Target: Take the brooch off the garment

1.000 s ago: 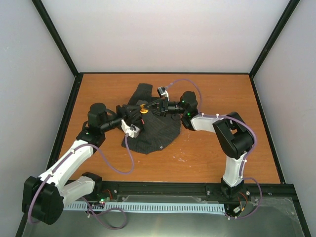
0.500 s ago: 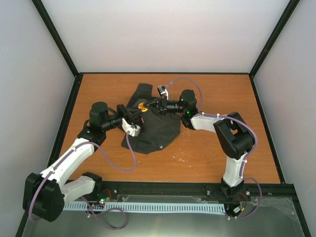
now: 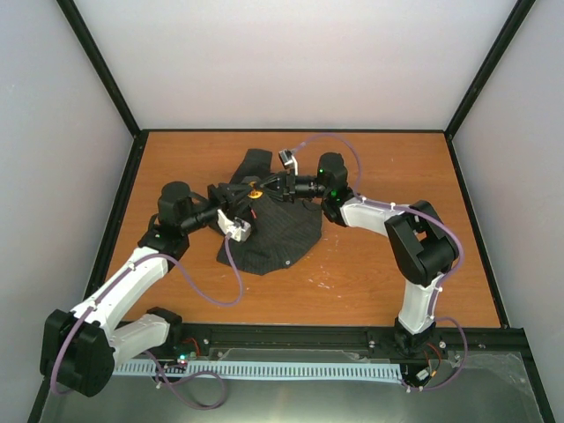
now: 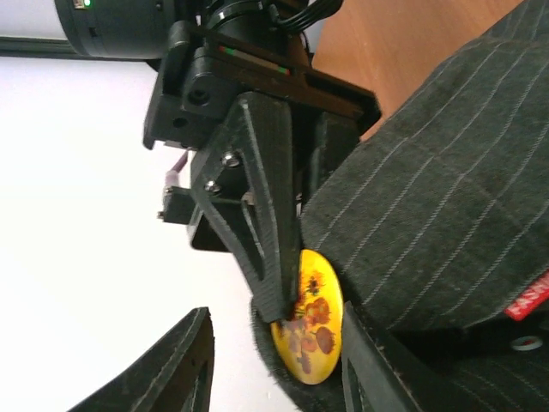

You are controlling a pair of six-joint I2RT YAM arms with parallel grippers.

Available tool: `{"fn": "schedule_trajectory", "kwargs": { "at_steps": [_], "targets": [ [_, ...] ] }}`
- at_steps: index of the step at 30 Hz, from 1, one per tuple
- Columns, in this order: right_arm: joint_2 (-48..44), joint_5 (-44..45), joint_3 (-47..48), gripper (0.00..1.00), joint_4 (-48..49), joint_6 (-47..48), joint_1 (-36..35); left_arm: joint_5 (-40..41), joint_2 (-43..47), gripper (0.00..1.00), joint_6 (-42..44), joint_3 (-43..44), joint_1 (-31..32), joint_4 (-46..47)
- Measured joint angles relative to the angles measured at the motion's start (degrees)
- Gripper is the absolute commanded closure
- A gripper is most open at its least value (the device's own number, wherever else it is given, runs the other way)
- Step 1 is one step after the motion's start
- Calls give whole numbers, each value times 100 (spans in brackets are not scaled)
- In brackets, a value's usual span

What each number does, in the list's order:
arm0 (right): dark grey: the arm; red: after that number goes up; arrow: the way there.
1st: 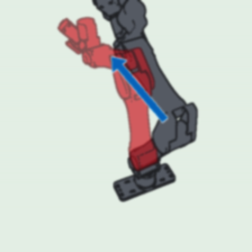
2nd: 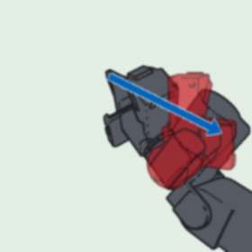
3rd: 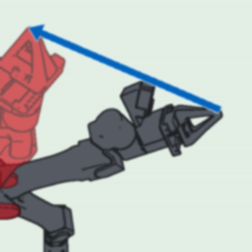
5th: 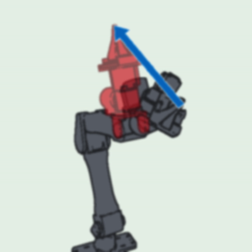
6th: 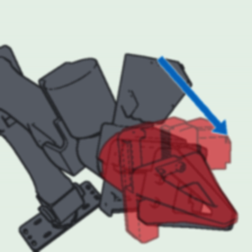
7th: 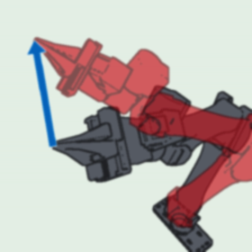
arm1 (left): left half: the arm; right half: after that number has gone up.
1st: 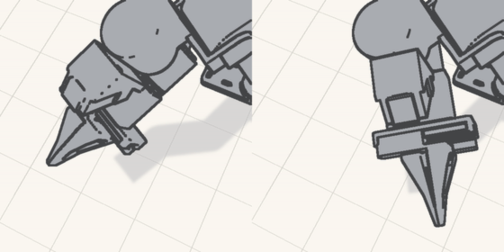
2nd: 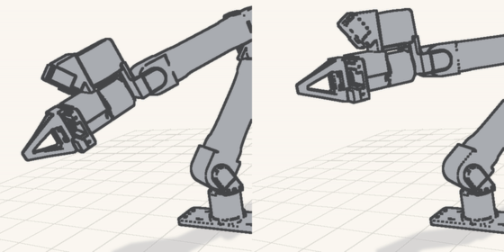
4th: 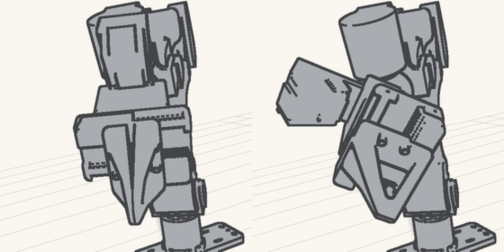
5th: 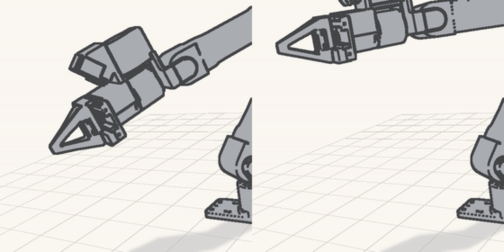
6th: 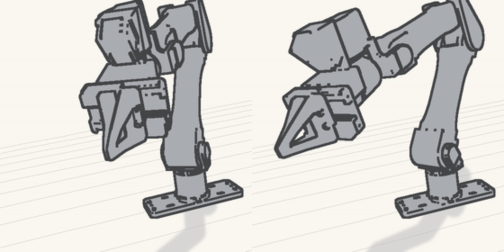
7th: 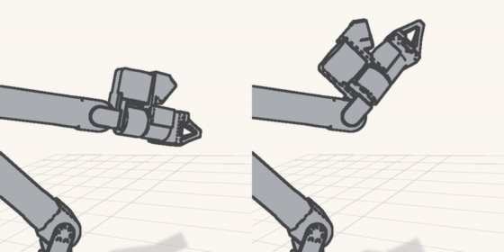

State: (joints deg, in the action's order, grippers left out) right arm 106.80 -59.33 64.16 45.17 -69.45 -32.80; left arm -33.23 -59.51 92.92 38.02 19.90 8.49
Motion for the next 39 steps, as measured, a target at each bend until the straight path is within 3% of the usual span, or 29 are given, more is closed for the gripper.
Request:
{"fn": "schedule_trajectory", "kwargs": {
  "at_steps": [6, 12, 19, 23, 28, 33, 39],
  "targets": [
    [-46, 66, -2, 92, -44, 9, -4, 142, -94, 68, -13, -2, 9, 249],
    [-70, 94, -2, 88, -39, 4, -31, 264, -203, 98, -61, -2, 11, 225],
    [-118, 149, -2, 51, -184, 120, -22, 225, -144, 99, -214, 35, 13, 87],
    [-348, 291, -35, 42, -396, 570, 131, 225, -308, 99, -872, 743, 26, -1150],
    [-957, 566, -24, 36, -1005, 1467, 743, 262, -1478, 99, -2662, 2846, 42, -3309],
    [-1569, 835, -46, 38, -1646, 2651, 1064, -295, -2651, 99, -4179, 4144, -127, -5184],
    [-2299, 566, -553, 44, -1976, 4039, 1047, -1176, -3580, 99, -4994, 5154, -256, -6922]
  ]
}}
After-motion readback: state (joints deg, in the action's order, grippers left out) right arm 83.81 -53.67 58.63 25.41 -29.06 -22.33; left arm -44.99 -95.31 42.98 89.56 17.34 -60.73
